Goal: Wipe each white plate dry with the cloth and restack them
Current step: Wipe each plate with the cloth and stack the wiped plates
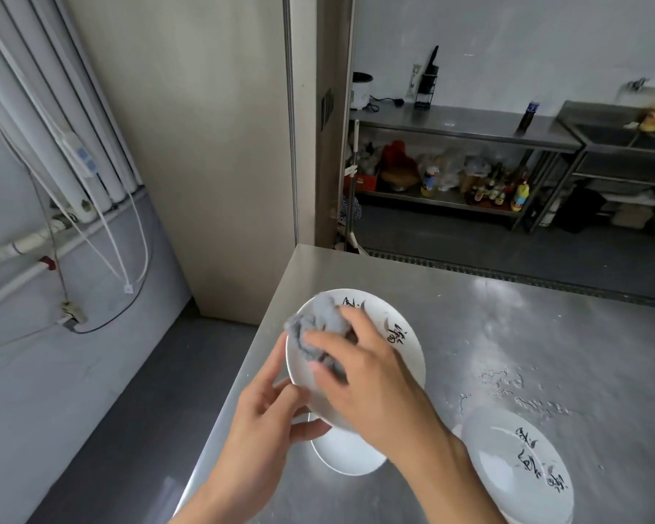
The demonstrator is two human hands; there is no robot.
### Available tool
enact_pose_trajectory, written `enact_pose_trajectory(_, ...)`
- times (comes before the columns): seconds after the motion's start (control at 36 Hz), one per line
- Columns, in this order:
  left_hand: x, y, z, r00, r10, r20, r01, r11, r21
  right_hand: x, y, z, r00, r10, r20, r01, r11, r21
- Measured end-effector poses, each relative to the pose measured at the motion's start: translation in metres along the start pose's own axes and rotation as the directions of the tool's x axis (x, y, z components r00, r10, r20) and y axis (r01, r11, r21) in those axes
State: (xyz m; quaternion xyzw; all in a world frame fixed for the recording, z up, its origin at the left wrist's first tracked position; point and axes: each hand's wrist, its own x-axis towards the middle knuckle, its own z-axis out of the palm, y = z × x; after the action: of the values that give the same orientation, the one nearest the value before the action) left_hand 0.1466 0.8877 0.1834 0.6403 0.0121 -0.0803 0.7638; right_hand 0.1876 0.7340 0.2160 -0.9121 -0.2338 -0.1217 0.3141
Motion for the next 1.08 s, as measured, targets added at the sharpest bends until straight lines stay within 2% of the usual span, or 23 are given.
enact_pose_trajectory(0.17, 0.0, -0.002, -0.012, 0.999, 0.005, -0.049, -0.005, 1.0, 0.0, -0.021, 0.004, -0.003, 0.99, -0.014, 0.142, 0.006, 0.998, 0.056)
enact_pose_trajectory(0.33, -0.003, -0.001, -0.021, 0.993, 0.019, -0.12, -0.014, 0.999, 0.038, -0.031, 0.021, -0.016, 0.989, 0.141, 0.05, -0.137, 0.988, -0.071)
enact_pose_trajectory(0.5, -0.01, -0.002, -0.009, 0.998, -0.006, -0.056, 0.011, 0.996, 0.084, -0.017, 0.037, -0.018, 0.969, 0.232, -0.087, -0.242, 0.962, -0.129)
enact_pose_trajectory(0.61, -0.012, -0.004, 0.003, 0.999, -0.042, -0.025, 0.044, 0.997, 0.066, -0.001, 0.029, -0.014, 0.989, 0.115, -0.093, -0.122, 0.99, -0.071)
enact_pose_trajectory(0.72, -0.011, -0.002, 0.007, 1.0, -0.025, -0.012, 0.026, 0.998, 0.058, 0.001, 0.019, -0.014, 0.997, 0.044, -0.061, -0.038, 0.995, 0.096)
enact_pose_trajectory(0.83, -0.009, 0.001, -0.003, 0.998, 0.002, -0.065, 0.003, 0.998, 0.069, -0.006, 0.022, -0.022, 0.963, 0.139, -0.23, -0.101, 0.981, 0.168)
enact_pose_trajectory(0.89, -0.007, 0.0, -0.012, 0.995, 0.001, -0.102, 0.004, 0.999, 0.051, -0.01, 0.027, -0.026, 0.948, 0.172, -0.269, -0.127, 0.976, 0.177)
enact_pose_trajectory(1.08, -0.003, -0.006, -0.03, 0.974, -0.007, -0.227, -0.007, 0.998, -0.059, -0.033, 0.046, -0.015, 0.926, 0.323, -0.198, -0.298, 0.943, 0.146)
